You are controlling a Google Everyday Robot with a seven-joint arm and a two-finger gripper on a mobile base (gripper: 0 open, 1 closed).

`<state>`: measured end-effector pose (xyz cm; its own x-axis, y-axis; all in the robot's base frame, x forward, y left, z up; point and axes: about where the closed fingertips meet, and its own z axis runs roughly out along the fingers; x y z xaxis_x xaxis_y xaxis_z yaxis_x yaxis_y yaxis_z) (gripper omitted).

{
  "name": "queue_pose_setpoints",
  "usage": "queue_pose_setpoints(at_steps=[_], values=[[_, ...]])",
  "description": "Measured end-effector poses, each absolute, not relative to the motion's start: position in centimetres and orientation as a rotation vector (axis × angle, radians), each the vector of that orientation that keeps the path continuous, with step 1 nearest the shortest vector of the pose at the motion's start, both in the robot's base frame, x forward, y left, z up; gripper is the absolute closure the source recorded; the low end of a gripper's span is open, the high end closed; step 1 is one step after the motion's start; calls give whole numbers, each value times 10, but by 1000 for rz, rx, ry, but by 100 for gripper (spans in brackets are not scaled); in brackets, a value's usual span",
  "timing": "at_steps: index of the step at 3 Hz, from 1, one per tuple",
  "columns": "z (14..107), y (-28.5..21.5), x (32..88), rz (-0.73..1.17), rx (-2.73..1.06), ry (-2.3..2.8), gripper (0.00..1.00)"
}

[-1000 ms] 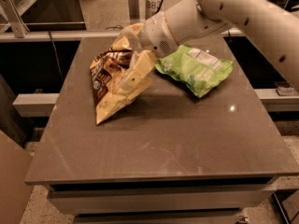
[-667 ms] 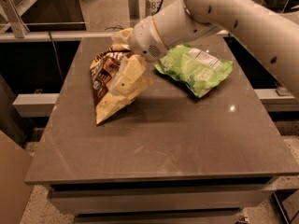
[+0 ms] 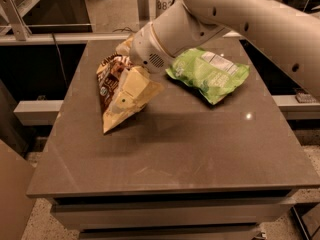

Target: Pick brown chip bag

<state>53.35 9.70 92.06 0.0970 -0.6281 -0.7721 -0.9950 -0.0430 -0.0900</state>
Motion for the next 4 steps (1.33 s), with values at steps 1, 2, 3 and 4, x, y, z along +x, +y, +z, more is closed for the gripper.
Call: queue_pose_setpoints(at_steps=[1,2,3,4], values=[[912,90,525,711,-1752,1676,0],[894,84,520,735,-1739,1754,0],[876,76,518,761,-1718,1825,18],[873,71,518,733,-1721,1859,41]])
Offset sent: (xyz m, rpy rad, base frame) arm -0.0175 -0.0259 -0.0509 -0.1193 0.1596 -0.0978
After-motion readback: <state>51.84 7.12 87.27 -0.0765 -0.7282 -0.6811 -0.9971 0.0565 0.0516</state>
